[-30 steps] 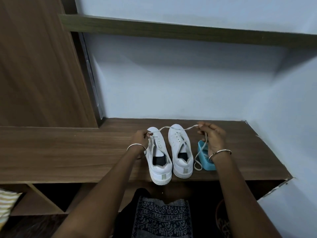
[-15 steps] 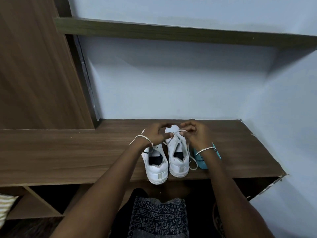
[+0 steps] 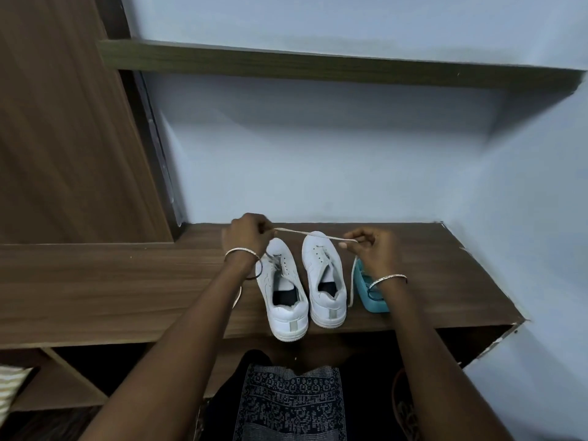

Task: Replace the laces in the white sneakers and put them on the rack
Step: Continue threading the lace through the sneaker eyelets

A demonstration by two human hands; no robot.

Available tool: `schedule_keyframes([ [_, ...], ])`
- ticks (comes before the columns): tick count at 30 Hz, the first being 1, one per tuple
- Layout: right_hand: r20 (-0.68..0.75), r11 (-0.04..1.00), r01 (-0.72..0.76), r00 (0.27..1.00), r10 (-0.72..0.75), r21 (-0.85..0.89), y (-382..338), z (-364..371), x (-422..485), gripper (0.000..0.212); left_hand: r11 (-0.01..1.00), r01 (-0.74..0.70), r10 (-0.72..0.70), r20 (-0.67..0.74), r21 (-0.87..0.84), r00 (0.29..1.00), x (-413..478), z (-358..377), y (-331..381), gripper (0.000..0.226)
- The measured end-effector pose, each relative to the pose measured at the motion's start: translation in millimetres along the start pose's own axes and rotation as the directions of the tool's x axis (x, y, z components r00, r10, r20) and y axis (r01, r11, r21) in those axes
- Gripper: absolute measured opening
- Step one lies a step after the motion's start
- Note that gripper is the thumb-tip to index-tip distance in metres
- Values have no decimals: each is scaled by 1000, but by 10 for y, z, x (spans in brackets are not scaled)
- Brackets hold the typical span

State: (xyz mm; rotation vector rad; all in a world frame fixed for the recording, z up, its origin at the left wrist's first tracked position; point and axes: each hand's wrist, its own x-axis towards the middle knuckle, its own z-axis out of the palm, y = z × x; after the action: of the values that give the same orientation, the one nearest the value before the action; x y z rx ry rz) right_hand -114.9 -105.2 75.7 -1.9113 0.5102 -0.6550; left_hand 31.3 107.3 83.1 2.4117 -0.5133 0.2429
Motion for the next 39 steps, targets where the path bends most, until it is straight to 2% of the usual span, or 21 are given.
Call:
schedule_keyframes([
  [4, -69, 998, -39, 997, 43, 53, 22, -145, 33, 25, 969, 247, -246, -33, 19, 969, 13, -62, -314, 10],
  [7, -66, 989, -63, 995, 72, 136, -2, -129, 37, 18, 953, 303, -303, 6, 13, 953, -45, -68, -398, 8],
  [9, -80, 994, -22, 996, 30, 106, -7, -63, 51, 23, 949, 315, -314, 61, 6, 947, -72, -43, -408, 15],
  [11, -57, 998, 10, 998, -7, 61, -51, 45, 43, 31, 964, 261, -252, 130, -52, 959, -85, -12, -362, 30],
  [14, 27, 993, 60, 998, -63, 105, -181, 262, -26, 30, 962, 46, 5, 185, -269, 983, -57, 53, -206, 30],
  [16, 74, 985, 85, 993, -96, 147, -262, 406, -74, 19, 927, -41, 161, 297, -372, 941, -82, 55, -8, 17],
  [18, 95, 974, 91, 989, -113, 206, -329, 513, -114, 12, 888, -5, 218, 412, -459, 885, -141, 19, 220, 27],
  [19, 103, 968, 89, 988, -116, 236, -349, 557, -124, 11, 843, 91, 185, 446, -530, 876, -160, 17, 291, 36],
  [21, 137, 960, 90, 982, -130, 264, -375, 617, -156, 11, 689, 349, 53, 524, -635, 850, -154, 27, 350, 46],
  [22, 167, 961, 86, 977, -133, 264, -372, 642, -176, 13, 606, 460, -6, 575, -649, 818, -152, 24, 349, 44],
  [24, 240, 964, 71, 961, -134, 256, -351, 688, -214, 19, 508, 607, -71, 673, -611, 736, -150, 29, 278, 31],
  [26, 294, 971, 78, 945, -144, 226, -313, 738, -235, 26, 415, 688, -83, 729, -595, 680, -144, 45, 167, 14],
  [28, 342, 975, 77, 928, -147, 208, -286, 779, -256, 26, 345, 720, -102, 739, -602, 666, -131, 71, 81, 5],
  [33, 482, 980, 36, 867, -128, 195, -214, 901, -315, 20, 114, 693, -165, 674, -712, 720, -29, 119, -44, 26],
  [34, 502, 981, 19, 857, -117, 195, -193, 914, -307, 19, 113, 683, -192, 658, -722, 728, 2, 129, -63, 25],
  [36, 483, 978, -48, 874, -57, 202, -156, 922, -264, 21, 201, 652, -227, 613, -731, 757, 77, 169, -131, 26],
  [39, 287, 963, -157, 954, 90, 221, -78, 904, -151, 20, 413, 612, -279, 546, -674, 790, 169, 228, -271, 37],
])
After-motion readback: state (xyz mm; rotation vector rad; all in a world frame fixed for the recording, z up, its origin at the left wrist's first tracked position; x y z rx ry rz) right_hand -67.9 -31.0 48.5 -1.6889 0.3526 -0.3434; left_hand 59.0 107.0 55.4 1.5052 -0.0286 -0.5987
